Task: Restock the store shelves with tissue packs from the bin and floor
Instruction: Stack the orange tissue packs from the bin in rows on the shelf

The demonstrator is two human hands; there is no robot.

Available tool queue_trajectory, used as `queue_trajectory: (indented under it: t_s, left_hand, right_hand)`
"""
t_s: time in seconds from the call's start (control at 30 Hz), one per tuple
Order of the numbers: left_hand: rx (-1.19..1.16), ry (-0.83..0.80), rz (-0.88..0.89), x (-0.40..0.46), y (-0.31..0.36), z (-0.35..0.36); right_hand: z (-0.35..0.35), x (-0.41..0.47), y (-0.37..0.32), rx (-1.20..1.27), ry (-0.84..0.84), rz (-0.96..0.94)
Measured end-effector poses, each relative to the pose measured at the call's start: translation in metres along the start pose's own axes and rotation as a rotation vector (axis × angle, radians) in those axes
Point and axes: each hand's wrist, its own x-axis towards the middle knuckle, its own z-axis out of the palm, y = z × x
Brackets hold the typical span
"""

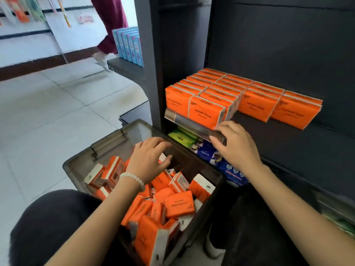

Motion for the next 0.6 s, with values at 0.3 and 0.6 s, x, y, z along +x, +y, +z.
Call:
queue_trajectory:
  t_s: [0.3,0.6]
  left_hand:
    - [-0.034,-0.036,-0.305,-0.091,-0.047,0.003]
    - [0.051,-0.159,-0.486,-0.108,-0.082,0.038]
  right_hand:
    - [0.066,-0.021,-0.046,0.095,-0.117,-0.097]
    - [0.126,0.012,-0.076,0.152,-0.264,-0.089]
